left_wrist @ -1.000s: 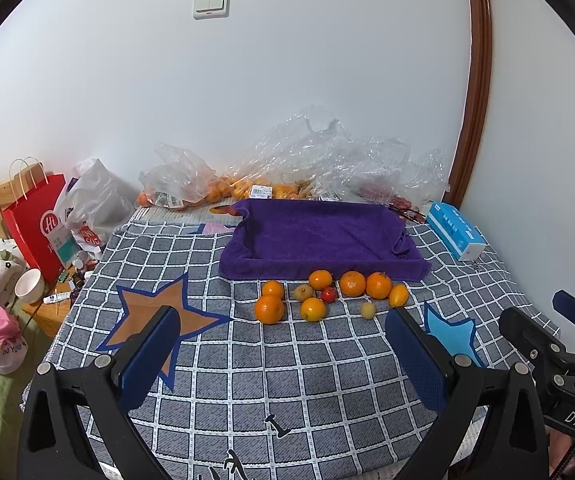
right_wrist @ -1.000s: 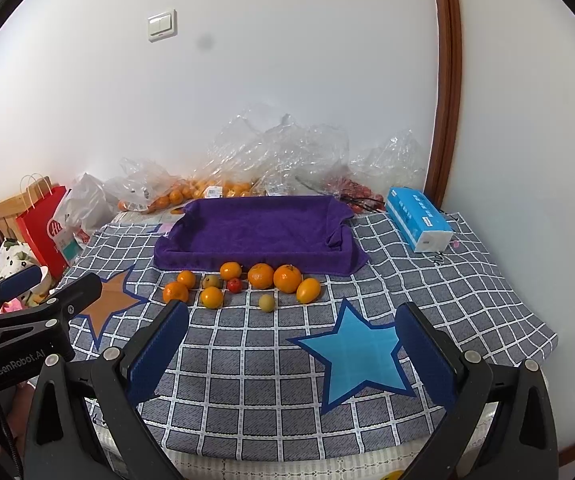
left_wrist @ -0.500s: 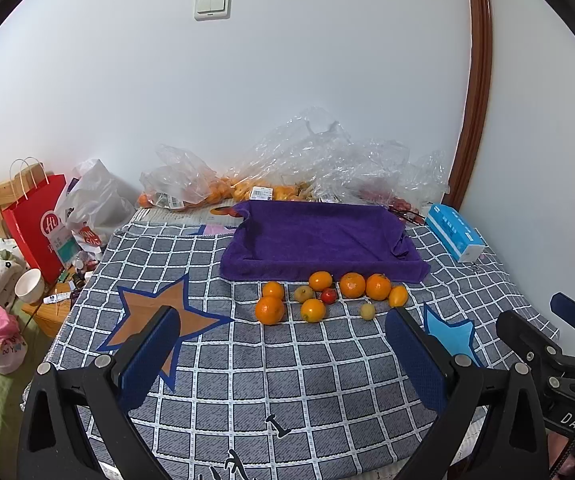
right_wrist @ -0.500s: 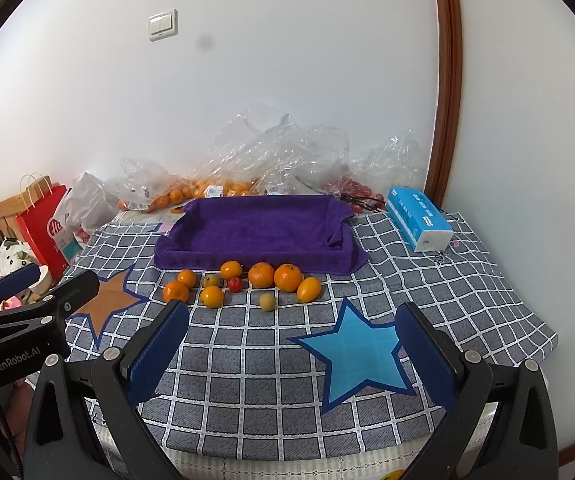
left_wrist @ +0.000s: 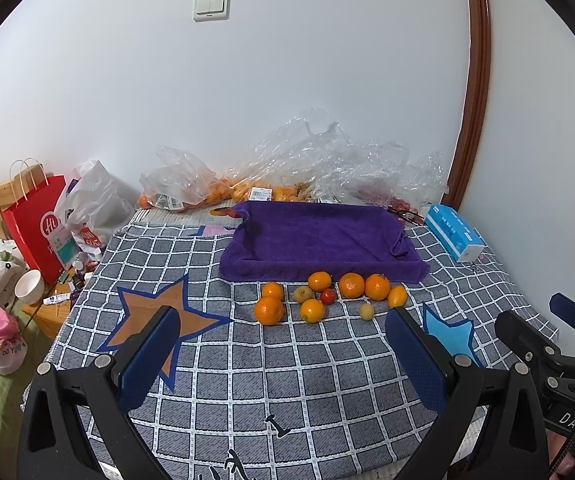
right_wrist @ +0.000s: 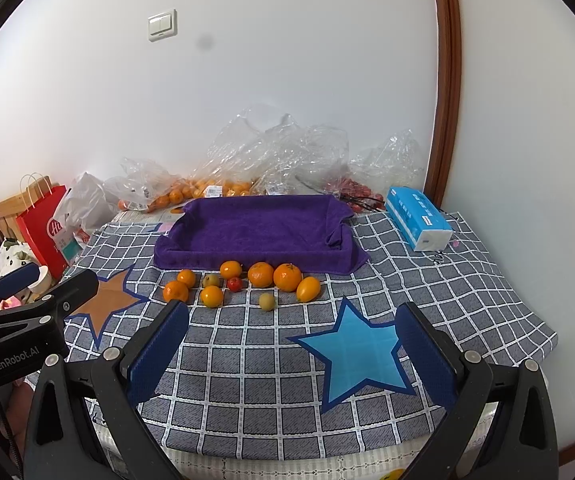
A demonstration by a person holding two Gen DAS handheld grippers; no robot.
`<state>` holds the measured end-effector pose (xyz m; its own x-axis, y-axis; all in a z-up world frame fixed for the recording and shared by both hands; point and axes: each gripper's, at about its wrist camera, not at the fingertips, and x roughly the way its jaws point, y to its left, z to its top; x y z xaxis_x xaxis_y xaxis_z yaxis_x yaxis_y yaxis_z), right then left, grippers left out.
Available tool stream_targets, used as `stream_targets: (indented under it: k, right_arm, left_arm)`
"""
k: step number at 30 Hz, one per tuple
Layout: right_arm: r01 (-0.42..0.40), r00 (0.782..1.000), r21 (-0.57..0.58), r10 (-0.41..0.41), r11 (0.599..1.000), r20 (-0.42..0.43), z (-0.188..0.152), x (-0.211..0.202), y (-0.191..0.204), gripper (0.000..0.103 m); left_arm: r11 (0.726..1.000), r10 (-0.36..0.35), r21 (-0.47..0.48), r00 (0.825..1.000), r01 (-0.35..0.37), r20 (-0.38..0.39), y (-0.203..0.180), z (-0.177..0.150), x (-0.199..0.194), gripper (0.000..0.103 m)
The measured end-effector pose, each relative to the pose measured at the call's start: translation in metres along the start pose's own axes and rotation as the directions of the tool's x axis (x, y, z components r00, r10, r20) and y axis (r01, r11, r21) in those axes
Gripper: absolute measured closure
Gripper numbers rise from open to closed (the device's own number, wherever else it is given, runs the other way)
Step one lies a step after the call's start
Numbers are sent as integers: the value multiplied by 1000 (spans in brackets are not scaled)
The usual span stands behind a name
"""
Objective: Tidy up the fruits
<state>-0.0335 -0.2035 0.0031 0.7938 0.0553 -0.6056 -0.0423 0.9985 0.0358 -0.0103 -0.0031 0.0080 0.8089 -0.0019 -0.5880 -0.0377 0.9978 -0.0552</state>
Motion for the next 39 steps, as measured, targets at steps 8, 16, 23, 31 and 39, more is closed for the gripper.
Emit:
stream_targets:
  k: [8, 16, 23, 31, 39]
  right_arm:
    - [0, 1000, 0, 0, 1000, 1, 0, 0, 0, 1]
    - [8, 1000, 1, -8, 1000, -3, 1, 4, -1, 1]
    - [22, 1000, -11, -22, 1000, -6, 4, 18, -2, 1]
    - [58, 998, 7, -57, 998, -39, 5, 46, -8, 1]
    - [120, 990, -9, -120, 993, -75, 6, 77, -13, 1]
  left_arm:
    - [1000, -4, 2, 1000, 4, 3, 0, 5, -4, 0]
    - [1000, -5, 5, 1000, 5, 4, -1, 4, -3, 0]
    - [1000, -10, 6, 1000, 10, -7, -2, 1, 9, 0]
    - [1000, -6, 4, 999, 7, -42, -1, 3, 34, 0]
    - [1000, 0, 1, 996, 0, -88, 3, 4, 63, 0]
